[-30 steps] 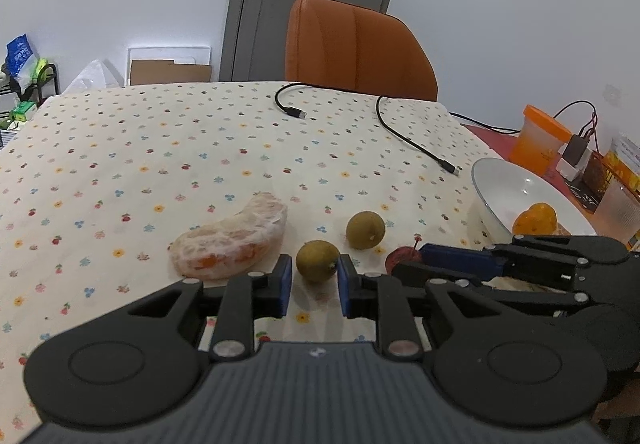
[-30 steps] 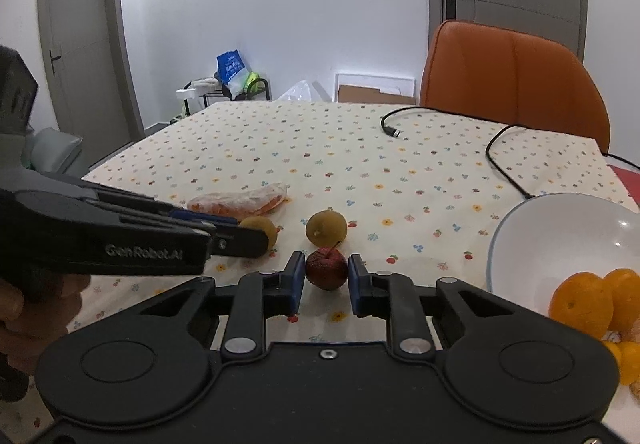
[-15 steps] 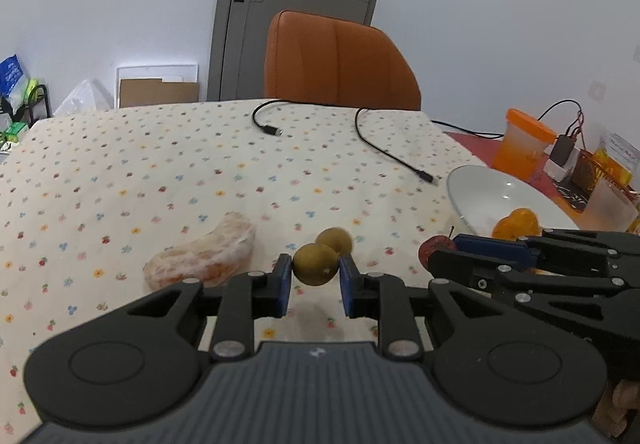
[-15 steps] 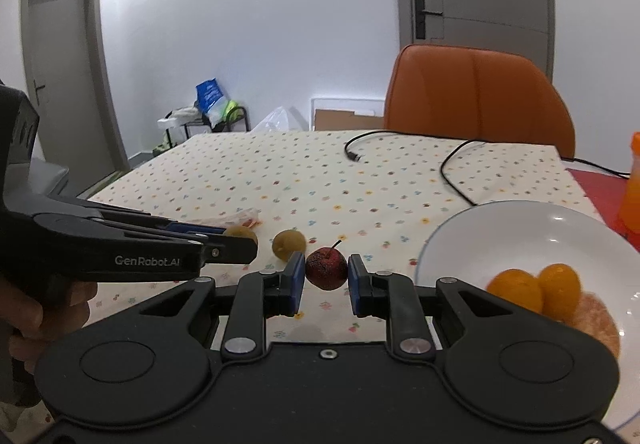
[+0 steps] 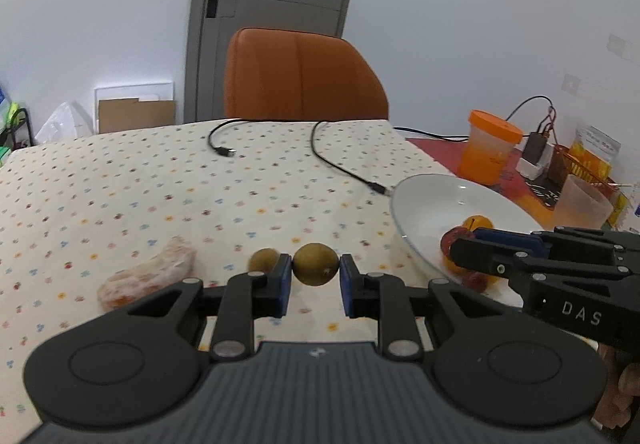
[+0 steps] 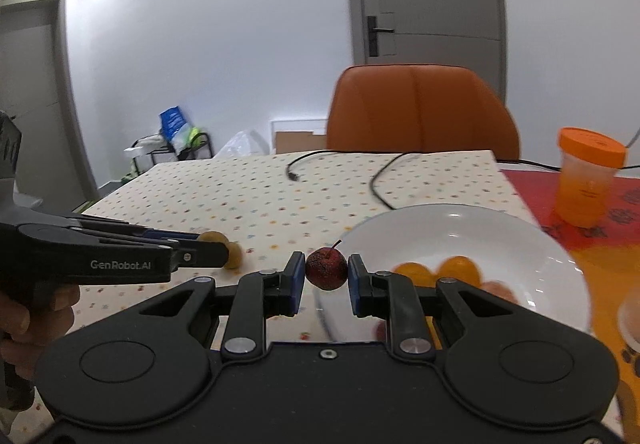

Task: Organize fruits
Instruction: 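Lower the kiwi and plum into the bowl and open both tools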

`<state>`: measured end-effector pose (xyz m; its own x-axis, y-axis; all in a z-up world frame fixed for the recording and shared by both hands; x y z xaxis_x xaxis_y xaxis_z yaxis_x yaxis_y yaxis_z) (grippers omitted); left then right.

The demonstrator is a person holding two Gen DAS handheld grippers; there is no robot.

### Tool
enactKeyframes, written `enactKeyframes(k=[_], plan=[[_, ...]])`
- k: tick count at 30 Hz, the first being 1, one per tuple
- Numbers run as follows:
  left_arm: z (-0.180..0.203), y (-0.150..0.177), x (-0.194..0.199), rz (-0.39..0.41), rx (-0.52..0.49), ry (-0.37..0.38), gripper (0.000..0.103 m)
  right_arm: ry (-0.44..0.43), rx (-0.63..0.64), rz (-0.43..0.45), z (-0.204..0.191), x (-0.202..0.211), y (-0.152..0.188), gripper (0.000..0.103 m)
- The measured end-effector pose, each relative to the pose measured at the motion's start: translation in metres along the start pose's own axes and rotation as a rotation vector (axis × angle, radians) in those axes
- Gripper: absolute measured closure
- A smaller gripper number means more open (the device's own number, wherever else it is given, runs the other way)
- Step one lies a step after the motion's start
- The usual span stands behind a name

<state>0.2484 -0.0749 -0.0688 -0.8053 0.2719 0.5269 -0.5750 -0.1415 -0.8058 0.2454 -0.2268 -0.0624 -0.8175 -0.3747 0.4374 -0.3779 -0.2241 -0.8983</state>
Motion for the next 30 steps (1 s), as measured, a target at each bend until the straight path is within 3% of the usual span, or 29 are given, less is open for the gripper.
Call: enactKeyframes(k=[30], plan=[[0.081, 0.004, -0.038, -0.041, -0.113, 0.082, 0.08, 0.205, -0.128, 0.0, 0.099, 0.043, 0.037, 0.082]])
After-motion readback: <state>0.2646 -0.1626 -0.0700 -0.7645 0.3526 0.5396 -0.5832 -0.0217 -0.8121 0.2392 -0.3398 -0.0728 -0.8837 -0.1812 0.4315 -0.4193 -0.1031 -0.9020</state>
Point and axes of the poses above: each gripper's, at about its wrist camera, not at the fingertips, and x roughly against the way its jaws point, z to its right, y to its underside, the point moved 7 cm from there along -x, roughly the way its jaws point, and after that the axes turned 8 degrees about x, right-handed, at the moved point
